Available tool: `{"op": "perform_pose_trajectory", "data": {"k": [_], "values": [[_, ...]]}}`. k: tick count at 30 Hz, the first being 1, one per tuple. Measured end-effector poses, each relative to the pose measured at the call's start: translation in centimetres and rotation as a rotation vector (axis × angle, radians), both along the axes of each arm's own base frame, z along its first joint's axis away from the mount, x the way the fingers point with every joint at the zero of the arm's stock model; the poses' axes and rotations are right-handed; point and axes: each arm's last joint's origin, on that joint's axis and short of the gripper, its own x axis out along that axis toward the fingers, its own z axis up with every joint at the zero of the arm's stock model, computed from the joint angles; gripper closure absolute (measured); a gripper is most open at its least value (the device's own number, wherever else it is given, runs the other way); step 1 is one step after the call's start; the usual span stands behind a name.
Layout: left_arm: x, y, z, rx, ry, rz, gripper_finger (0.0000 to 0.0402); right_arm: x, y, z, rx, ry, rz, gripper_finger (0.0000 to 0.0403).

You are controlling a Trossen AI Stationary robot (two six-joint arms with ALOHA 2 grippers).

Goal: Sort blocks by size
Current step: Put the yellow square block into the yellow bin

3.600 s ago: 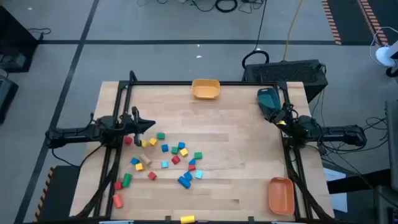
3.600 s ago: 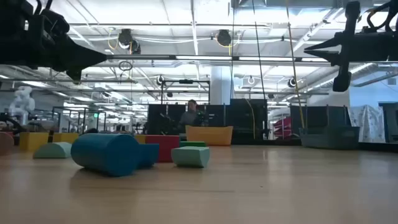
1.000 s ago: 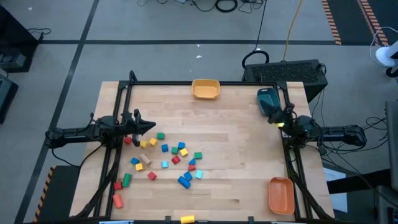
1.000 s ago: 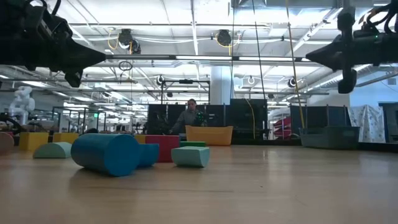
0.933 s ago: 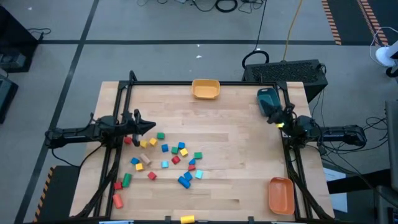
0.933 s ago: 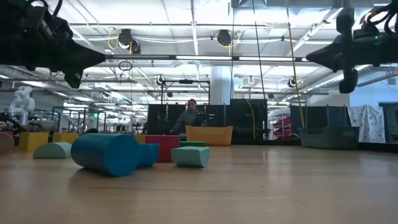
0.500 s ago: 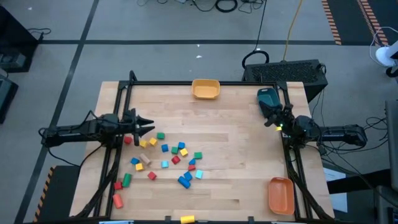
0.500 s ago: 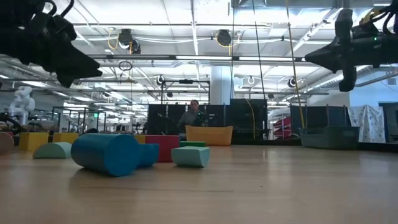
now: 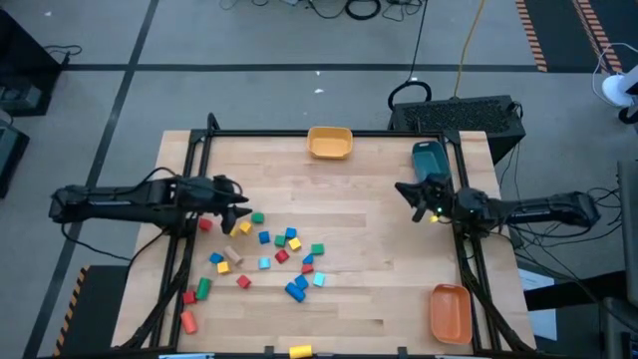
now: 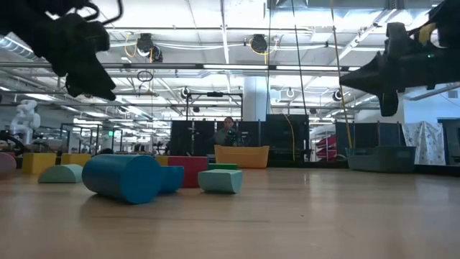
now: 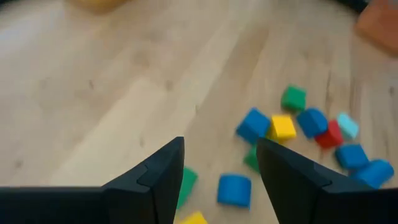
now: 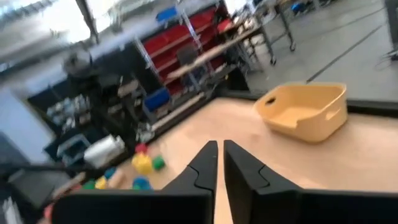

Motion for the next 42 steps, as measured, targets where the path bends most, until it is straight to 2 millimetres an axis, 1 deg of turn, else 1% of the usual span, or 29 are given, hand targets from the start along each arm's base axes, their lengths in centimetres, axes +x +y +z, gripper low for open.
{"op": "perform_pose_trajectory", "data": {"k": [3,6,8,10,15,19,25,29,35,42], "values": [[0.5,-0.1,1.3,-0.061,0.115,-0.018,0.0198,0.3,0.0,-0.5,-0.016,0.059,0.006,0.037],[0.5,-0.1,2.6,-0.083,0.268,-0.02,0.0198,0.6,0.0,-0.9,-0.043,0.101,0.006,0.0352],[0.5,-0.1,3.1,-0.081,0.341,-0.012,0.0198,0.8,0.0,-0.8,-0.069,0.104,0.006,0.0339],[0.8,-0.1,3.1,-0.088,0.367,0.006,0.0198,1.0,0.0,-0.6,-0.097,0.091,0.005,0.0325],[1.5,0.0,2.2,-0.139,0.442,0.073,0.0198,1.5,0.0,-0.4,-0.143,0.071,0.005,0.029],[2.1,0.0,1.1,-0.131,0.515,0.122,0.0198,1.9,0.0,-0.9,-0.158,0.117,0.015,0.0256],[3.1,-0.2,-1.4,-0.132,0.559,0.129,0.0198,2.4,0.0,-1.5,-0.138,0.141,0.031,0.0201],[3.8,-0.6,-2.3,-0.18,0.564,0.113,0.0198,2.7,0.0,-1.5,-0.125,0.128,0.031,0.0172],[4.5,-1.3,-3.0,-0.221,0.582,0.167,0.0198,2.8,0.0,-1.6,-0.114,0.125,0.031,0.0151],[5.2,-2.0,-4.5,-0.18,0.661,0.252,0.0198,2.9,0.0,-2.0,-0.104,0.147,0.033,0.0147]]}}
